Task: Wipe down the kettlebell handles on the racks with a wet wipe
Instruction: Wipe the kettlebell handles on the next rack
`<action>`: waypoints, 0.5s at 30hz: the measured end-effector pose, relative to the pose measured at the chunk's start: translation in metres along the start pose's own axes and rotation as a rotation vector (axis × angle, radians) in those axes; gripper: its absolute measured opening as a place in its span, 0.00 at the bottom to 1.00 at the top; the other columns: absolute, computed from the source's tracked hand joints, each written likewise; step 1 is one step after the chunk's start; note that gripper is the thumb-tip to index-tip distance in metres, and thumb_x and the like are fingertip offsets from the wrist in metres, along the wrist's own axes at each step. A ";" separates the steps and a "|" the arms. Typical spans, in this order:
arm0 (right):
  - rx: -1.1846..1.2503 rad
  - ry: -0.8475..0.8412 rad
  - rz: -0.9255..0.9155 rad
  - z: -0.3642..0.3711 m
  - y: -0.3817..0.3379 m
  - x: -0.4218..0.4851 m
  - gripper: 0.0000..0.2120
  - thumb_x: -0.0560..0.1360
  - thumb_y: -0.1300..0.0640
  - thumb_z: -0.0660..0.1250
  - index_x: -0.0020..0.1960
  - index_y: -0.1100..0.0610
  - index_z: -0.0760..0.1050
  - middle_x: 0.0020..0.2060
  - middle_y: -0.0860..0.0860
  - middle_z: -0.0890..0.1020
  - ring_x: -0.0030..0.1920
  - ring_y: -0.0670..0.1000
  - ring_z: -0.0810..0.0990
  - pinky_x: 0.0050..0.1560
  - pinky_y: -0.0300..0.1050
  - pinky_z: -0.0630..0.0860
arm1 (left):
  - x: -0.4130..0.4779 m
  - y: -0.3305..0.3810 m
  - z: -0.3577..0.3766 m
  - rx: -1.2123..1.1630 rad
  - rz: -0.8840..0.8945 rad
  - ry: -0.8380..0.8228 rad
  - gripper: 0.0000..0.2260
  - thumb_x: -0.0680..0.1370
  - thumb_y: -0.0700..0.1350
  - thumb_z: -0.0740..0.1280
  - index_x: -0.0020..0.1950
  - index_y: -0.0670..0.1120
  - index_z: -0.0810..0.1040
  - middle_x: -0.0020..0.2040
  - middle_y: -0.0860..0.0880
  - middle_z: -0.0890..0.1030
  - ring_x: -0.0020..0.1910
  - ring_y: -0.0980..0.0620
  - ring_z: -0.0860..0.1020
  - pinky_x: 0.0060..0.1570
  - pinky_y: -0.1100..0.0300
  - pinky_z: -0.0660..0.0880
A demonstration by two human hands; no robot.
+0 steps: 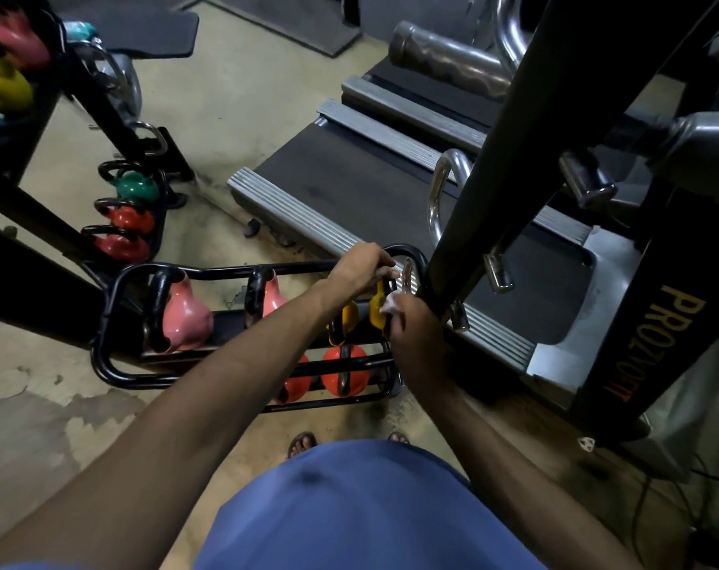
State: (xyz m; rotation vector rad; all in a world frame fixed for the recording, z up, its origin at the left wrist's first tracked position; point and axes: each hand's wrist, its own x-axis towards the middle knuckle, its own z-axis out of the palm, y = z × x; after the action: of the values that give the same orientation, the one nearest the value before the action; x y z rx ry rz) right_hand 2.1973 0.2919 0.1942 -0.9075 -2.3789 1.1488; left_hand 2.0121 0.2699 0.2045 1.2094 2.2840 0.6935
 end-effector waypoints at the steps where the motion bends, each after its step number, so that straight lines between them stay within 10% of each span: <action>1: -0.075 -0.050 -0.159 0.001 0.006 -0.007 0.14 0.81 0.64 0.61 0.64 0.60 0.78 0.63 0.53 0.79 0.66 0.48 0.76 0.66 0.44 0.73 | 0.000 -0.001 0.000 -0.030 -0.004 -0.001 0.13 0.78 0.47 0.72 0.60 0.42 0.84 0.53 0.45 0.86 0.56 0.49 0.83 0.58 0.52 0.77; 6: -0.576 -0.147 -0.644 -0.006 0.029 0.014 0.18 0.79 0.64 0.62 0.68 0.64 0.77 0.73 0.62 0.72 0.79 0.62 0.63 0.77 0.56 0.63 | -0.002 0.000 -0.001 -0.056 0.002 -0.010 0.13 0.78 0.45 0.72 0.61 0.42 0.83 0.57 0.45 0.85 0.58 0.50 0.82 0.61 0.54 0.76; 15: -1.004 -0.340 -0.827 -0.020 0.010 0.013 0.25 0.77 0.53 0.48 0.62 0.60 0.79 0.68 0.62 0.76 0.73 0.66 0.67 0.66 0.61 0.69 | -0.003 0.004 0.000 -0.090 -0.042 0.023 0.14 0.76 0.48 0.75 0.59 0.45 0.84 0.54 0.48 0.86 0.54 0.54 0.82 0.59 0.57 0.77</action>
State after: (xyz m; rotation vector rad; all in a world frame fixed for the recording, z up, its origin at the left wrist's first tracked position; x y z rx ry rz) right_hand 2.2032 0.3170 0.1988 0.1690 -3.1052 -0.2774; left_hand 2.0159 0.2693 0.2073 1.1146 2.2649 0.7895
